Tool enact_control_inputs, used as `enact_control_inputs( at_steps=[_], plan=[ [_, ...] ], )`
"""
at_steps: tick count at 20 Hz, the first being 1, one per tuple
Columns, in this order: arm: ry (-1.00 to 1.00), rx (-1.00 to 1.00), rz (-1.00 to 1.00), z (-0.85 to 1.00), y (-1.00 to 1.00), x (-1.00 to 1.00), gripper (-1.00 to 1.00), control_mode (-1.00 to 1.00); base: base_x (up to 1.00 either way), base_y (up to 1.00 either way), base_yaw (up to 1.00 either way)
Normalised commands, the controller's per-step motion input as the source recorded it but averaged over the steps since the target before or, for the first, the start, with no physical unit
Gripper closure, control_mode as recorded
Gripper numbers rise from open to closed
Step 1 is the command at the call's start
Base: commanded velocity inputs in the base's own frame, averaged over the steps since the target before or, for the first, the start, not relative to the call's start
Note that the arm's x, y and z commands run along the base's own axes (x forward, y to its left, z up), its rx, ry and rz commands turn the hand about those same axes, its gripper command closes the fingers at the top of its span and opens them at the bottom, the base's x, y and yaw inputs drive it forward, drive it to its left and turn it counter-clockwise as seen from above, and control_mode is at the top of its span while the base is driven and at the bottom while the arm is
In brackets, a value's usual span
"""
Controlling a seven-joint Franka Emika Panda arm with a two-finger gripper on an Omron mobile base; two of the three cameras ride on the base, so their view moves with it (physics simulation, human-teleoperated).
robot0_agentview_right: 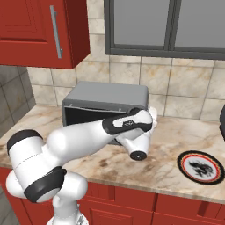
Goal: Pull the toaster oven rack outwards. Pick up the baguette from the plate and place it on the toaster oven rack. Close the toaster oven door fully and set the temperature to the lowest setting.
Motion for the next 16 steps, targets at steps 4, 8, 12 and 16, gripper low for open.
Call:
enact_control_inputs(
  at_steps=[4,8,12,16],
  plan=[
    [-0.11,0.00,0.00,0.99,-0.07,0.00,1.00,-1.00,0.00,0.00,0.00],
    [-0.11,0.03,0.00,1.00,-0.01,-0.06,1.00,-1.00,0.00,0.00,0.00],
    [-0.09,0.05,0.00,1.00,-0.10,-0.21,1.00,-1.00,0.00,0.00,0.00],
    [-0.02,0.05,0.03,0.92,-0.05,-0.28,1.00,-1.00,0.00,0.00,0.00]
  ],
)
